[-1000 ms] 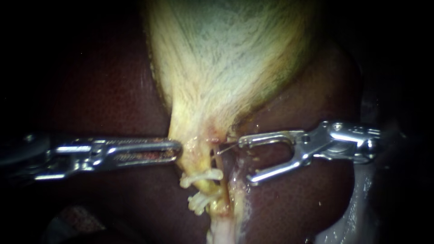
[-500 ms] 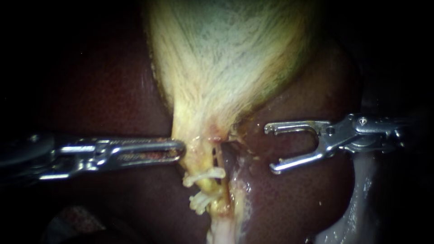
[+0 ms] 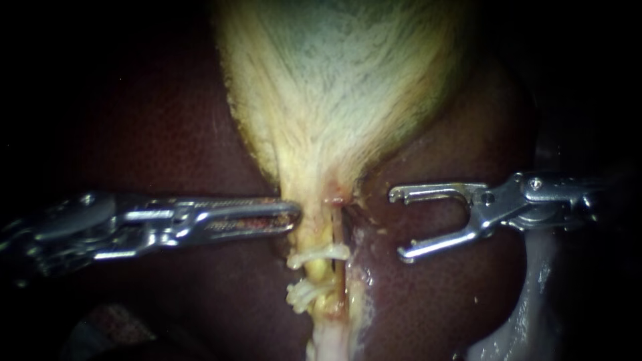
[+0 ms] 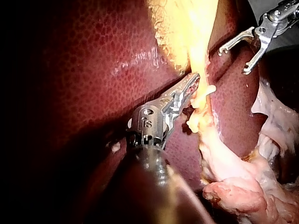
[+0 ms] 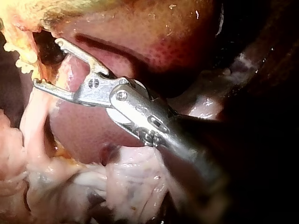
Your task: Going back third clip left tube
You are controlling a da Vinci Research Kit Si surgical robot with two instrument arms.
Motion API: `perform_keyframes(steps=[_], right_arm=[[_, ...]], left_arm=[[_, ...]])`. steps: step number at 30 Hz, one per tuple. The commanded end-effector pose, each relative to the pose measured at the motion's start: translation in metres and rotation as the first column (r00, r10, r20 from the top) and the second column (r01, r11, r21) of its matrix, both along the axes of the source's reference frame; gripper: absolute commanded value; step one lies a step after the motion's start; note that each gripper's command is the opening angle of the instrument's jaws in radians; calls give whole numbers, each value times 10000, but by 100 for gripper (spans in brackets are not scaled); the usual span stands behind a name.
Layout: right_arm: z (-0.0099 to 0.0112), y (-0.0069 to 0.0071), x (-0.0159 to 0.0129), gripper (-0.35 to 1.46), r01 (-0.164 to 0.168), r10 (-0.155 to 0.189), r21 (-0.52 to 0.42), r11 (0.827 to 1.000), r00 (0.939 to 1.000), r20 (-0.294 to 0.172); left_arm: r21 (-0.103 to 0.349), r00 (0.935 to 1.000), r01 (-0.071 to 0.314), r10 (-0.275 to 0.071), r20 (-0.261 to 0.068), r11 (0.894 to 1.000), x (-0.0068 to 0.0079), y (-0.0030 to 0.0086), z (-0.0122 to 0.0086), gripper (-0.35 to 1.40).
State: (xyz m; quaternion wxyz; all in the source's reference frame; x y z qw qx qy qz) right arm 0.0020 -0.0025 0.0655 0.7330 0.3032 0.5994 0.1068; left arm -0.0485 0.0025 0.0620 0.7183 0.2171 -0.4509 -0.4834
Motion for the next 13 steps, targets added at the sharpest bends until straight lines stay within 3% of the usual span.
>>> perform_keyframes(steps=[1, 13], right_arm=[[0, 0, 0, 60, -8, 8, -1, 10000, 10000, 4], [-1, -1, 0, 60, -8, 8, -2, 10000, 10000, 3]], left_arm=[[0, 10000, -5, 5, -14, 10000, 0, -1, 0, -35], [-1, 10000, -9, 9, -12, 10000, 1, -1, 0, -35]])
